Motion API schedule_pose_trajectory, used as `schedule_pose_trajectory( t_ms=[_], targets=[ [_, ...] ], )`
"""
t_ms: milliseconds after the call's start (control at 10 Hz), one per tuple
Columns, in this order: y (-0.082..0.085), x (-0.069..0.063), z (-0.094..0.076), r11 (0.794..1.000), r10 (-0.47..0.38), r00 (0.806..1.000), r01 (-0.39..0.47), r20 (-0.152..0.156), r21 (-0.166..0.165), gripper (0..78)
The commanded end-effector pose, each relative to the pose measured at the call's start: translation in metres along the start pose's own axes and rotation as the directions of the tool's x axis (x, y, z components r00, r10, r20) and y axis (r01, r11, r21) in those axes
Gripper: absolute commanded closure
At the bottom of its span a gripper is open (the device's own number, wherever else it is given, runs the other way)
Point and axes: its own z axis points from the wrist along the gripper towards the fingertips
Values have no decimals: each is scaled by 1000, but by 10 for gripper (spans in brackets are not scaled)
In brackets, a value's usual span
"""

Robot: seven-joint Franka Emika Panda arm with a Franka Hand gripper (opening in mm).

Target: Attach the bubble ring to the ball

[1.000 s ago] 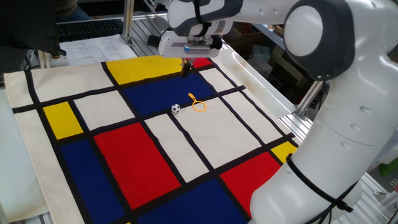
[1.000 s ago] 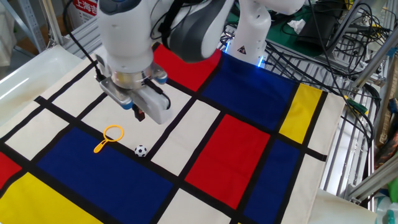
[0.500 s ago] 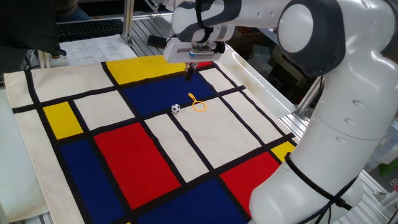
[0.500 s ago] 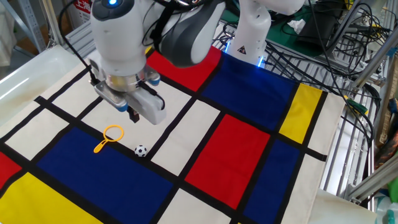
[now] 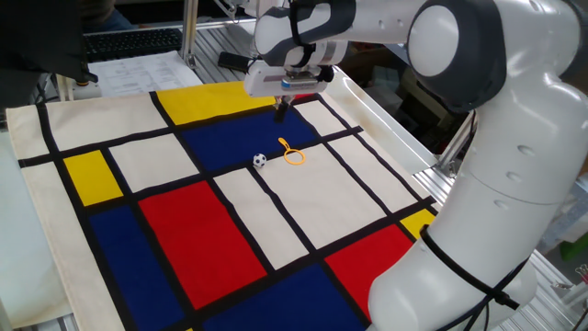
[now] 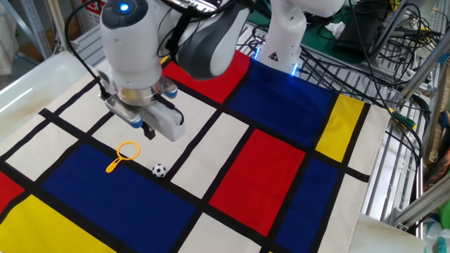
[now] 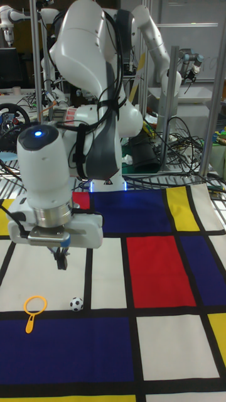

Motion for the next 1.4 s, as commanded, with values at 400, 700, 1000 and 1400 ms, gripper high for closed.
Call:
schedule_pose_trajectory(
  t_ms=[400, 700, 1000, 1400],
  targets=[
    [-21, -8, 24, 997, -73, 997, 73, 17, -2, 776],
    [-29, -10, 29, 996, -85, 996, 85, 21, -5, 776],
    [-34, -12, 34, 997, -81, 996, 82, 23, -8, 776],
    [-34, -12, 35, 997, -80, 996, 80, 28, 1, 776]
  ],
)
